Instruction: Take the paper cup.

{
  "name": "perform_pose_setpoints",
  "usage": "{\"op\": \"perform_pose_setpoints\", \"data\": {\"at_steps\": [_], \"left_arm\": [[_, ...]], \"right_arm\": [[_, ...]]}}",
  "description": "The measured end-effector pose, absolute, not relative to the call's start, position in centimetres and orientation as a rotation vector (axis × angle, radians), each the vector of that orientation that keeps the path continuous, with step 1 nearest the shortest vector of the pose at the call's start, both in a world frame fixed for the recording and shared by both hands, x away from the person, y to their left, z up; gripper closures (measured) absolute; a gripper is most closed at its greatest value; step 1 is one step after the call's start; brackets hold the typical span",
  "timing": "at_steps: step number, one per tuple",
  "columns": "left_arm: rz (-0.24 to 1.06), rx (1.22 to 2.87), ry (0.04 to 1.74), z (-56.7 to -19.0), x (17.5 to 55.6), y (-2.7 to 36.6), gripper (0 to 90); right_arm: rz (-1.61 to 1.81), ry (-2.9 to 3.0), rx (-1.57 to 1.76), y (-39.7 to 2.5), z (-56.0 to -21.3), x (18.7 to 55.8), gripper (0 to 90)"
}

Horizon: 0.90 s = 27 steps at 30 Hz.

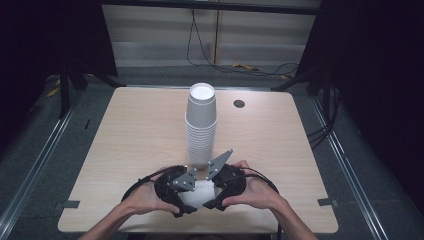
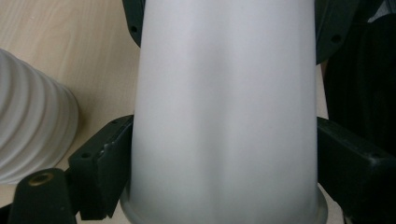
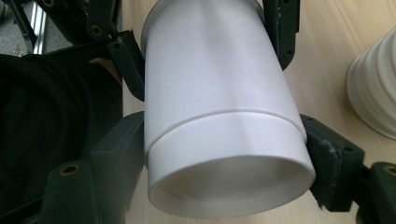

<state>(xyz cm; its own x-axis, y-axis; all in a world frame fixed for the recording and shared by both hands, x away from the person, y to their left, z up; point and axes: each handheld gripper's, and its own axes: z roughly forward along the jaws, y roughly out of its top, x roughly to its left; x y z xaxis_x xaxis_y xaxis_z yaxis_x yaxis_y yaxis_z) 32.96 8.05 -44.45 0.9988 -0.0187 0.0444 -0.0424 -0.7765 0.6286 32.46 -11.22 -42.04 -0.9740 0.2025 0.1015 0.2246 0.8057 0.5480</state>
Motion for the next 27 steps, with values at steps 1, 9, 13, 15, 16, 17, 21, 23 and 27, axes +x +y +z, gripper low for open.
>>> {"op": "perform_pose_setpoints", "data": {"at_steps": [1, 9, 13, 15, 16, 17, 21, 23, 27], "left_arm": [[0.052, 2.459, -0.043, -44.5, 33.0, 8.1, 13.0], [0.077, 2.427, -0.046, -44.3, 33.0, 8.5, 13.1], [0.081, 2.401, -0.052, -44.2, 33.1, 8.7, 13.3], [0.098, 2.379, -0.049, -44.1, 33.1, 8.8, 13.3], [0.093, 2.369, -0.047, -44.0, 33.1, 8.9, 13.4], [0.112, 2.349, -0.037, -43.9, 33.1, 9.0, 13.6], [0.145, 2.289, -0.013, -43.8, 32.9, 9.2, 14.7], [0.146, 2.269, 0.000, -43.8, 32.8, 9.4, 15.7], [0.153, 2.220, 0.036, -43.6, 33.0, 9.9, 15.7]], "right_arm": [[-0.900, -2.949, -0.357, -11.2, -42.0, 32.4, 23.6], [-0.912, -2.955, -0.364, -11.2, -42.0, 32.5, 23.6], [-0.912, -2.965, -0.374, -11.2, -42.0, 32.5, 23.6], [-0.920, -2.961, -0.376, -11.3, -42.0, 32.5, 23.6], [-0.924, -2.958, -0.381, -11.3, -41.9, 32.5, 23.6], [-0.922, -2.958, -0.383, -11.4, -41.9, 32.5, 23.6], [-0.923, -2.989, -0.396, -11.6, -41.8, 32.6, 23.6], [-0.917, -2.988, -0.402, -11.7, -41.9, 32.7, 23.5], [-0.926, -2.989, -0.419, -12.2, -42.1, 32.9, 23.5]]}}
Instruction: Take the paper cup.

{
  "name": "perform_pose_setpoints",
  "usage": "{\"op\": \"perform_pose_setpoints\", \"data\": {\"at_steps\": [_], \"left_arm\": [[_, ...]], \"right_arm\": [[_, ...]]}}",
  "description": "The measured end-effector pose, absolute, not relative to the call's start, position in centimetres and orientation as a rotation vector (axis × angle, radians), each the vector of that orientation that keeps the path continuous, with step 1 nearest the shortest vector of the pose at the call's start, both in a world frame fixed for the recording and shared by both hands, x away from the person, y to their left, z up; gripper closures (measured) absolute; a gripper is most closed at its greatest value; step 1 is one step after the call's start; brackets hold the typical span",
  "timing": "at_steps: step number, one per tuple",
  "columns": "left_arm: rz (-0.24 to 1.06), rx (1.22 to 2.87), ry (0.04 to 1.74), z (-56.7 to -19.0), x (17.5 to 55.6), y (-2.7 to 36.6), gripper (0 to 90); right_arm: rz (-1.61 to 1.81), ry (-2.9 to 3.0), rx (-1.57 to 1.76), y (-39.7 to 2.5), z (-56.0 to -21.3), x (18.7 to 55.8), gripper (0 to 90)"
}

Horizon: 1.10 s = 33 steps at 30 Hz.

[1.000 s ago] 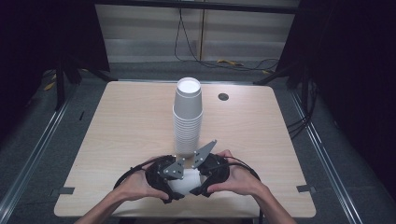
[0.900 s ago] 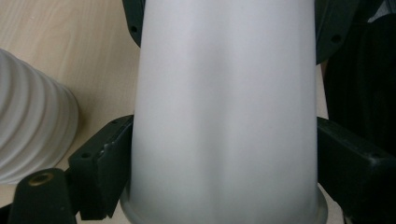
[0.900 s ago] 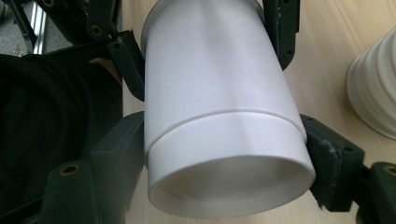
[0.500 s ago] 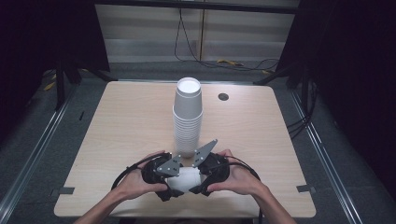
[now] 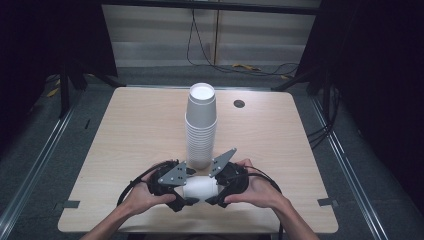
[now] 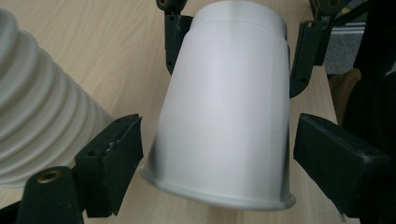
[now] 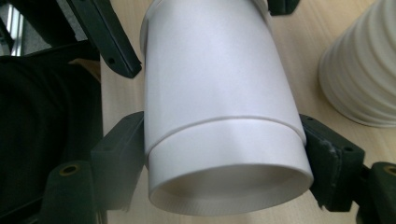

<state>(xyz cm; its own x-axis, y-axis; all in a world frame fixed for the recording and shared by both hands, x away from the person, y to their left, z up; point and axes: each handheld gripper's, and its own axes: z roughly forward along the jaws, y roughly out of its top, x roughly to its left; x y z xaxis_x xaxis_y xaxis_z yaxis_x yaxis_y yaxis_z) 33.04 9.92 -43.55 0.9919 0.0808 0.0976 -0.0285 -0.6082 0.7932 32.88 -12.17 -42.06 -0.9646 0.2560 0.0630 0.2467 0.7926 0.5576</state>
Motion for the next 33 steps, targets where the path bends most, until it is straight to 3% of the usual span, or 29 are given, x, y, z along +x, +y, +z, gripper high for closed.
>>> {"op": "perform_pose_setpoints", "data": {"at_steps": [12, 33], "left_arm": [[0.093, 2.008, 0.201, -43.3, 34.1, 11.9, 15.6], [0.058, 1.900, 0.308, -43.9, 35.2, 13.8, 15.4]], "right_arm": [[1.001, 2.932, 0.560, -14.5, -42.1, 33.7, 23.4], [1.261, 2.764, 0.696, -17.8, -42.3, 33.6, 23.3]]}}
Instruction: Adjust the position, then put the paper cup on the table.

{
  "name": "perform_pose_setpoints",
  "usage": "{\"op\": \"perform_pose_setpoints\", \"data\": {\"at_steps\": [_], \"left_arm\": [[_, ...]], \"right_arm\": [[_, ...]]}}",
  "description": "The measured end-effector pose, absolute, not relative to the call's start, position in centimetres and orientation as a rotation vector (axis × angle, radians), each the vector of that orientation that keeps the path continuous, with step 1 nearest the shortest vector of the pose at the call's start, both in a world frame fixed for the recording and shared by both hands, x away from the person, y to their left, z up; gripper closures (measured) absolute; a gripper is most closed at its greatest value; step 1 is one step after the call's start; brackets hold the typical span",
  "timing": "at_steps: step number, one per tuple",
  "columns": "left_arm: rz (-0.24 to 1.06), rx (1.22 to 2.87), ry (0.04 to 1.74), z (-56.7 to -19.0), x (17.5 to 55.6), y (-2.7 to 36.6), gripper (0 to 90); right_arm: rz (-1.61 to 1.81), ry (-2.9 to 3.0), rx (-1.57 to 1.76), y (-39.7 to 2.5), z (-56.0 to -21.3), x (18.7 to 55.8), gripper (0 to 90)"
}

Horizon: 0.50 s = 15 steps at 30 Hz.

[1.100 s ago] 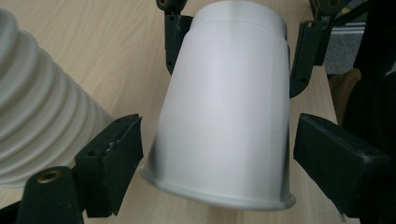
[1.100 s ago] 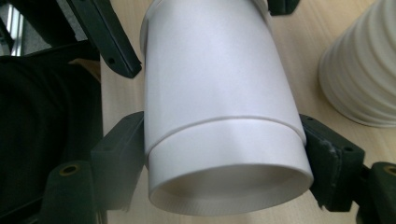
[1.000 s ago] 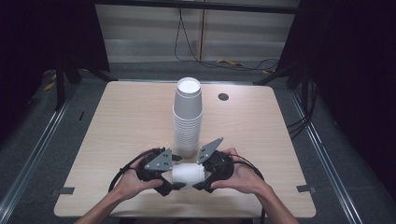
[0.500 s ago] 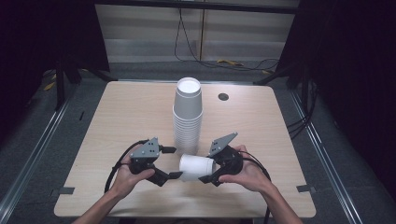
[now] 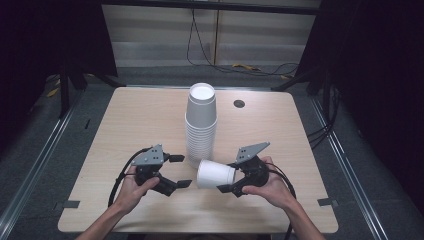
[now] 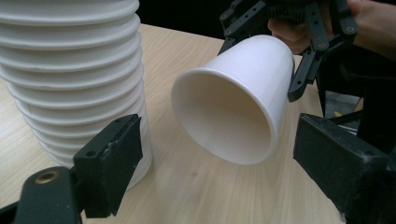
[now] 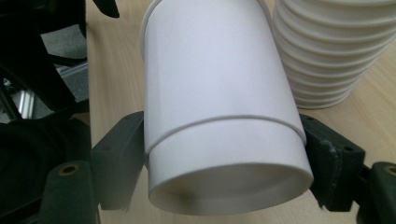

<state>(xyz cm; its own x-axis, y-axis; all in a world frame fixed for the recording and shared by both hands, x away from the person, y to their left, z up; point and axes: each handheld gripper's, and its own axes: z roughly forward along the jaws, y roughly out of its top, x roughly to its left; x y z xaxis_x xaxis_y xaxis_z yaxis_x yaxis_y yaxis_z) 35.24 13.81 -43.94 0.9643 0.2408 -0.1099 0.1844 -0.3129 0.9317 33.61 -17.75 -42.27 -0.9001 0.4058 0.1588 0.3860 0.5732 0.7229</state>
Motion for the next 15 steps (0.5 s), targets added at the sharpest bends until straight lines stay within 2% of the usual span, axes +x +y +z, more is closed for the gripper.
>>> {"op": "perform_pose_setpoints", "data": {"at_steps": [15], "left_arm": [[0.047, 1.840, 0.327, -43.90, 35.07, 14.00, 15.3]], "right_arm": [[1.494, 2.636, 0.708, -18.64, -42.02, 33.67, 23.2]]}}
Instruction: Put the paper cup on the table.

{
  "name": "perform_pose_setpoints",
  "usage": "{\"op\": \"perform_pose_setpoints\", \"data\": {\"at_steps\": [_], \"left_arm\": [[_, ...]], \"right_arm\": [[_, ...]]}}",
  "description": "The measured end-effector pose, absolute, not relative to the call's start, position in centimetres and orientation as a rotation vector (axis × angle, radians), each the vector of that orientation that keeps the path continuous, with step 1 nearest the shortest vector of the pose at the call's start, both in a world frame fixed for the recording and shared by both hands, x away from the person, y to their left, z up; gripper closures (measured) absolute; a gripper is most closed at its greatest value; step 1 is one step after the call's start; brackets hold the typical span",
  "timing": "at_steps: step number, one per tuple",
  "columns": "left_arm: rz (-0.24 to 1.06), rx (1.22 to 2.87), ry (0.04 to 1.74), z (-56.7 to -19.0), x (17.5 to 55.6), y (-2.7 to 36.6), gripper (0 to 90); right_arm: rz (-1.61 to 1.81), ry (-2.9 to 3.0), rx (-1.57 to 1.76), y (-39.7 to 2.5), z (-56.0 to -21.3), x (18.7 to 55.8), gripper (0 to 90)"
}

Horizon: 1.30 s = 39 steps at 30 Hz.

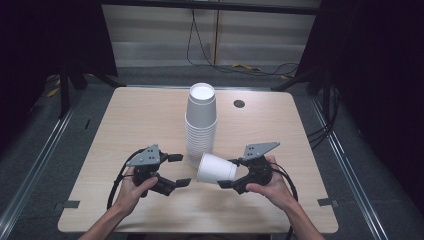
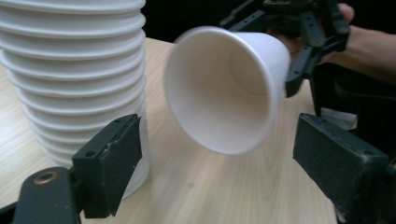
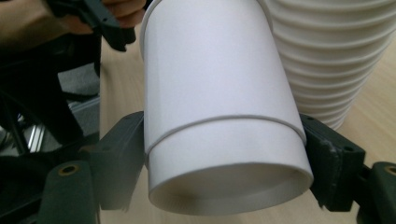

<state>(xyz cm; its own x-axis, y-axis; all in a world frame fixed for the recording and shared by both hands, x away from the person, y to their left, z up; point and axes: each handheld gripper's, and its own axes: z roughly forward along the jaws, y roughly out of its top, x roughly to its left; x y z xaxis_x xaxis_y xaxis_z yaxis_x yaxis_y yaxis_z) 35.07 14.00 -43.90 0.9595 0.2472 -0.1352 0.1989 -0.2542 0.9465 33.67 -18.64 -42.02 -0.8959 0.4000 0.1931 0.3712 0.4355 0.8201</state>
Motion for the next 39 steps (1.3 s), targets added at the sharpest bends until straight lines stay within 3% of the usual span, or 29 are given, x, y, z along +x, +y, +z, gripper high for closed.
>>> {"op": "perform_pose_setpoints", "data": {"at_steps": [34, 39], "left_arm": [[0.021, 1.783, 0.320, -42.6, 34.5, 13.5, 14.8], [0.008, 1.785, 0.334, -42.9, 34.9, 13.2, 0.0]], "right_arm": [[1.915, 2.440, 0.561, -17.8, -43.1, 33.6, 23.1], [1.954, 2.449, 0.547, -17.4, -43.4, 33.5, 23.2]]}}
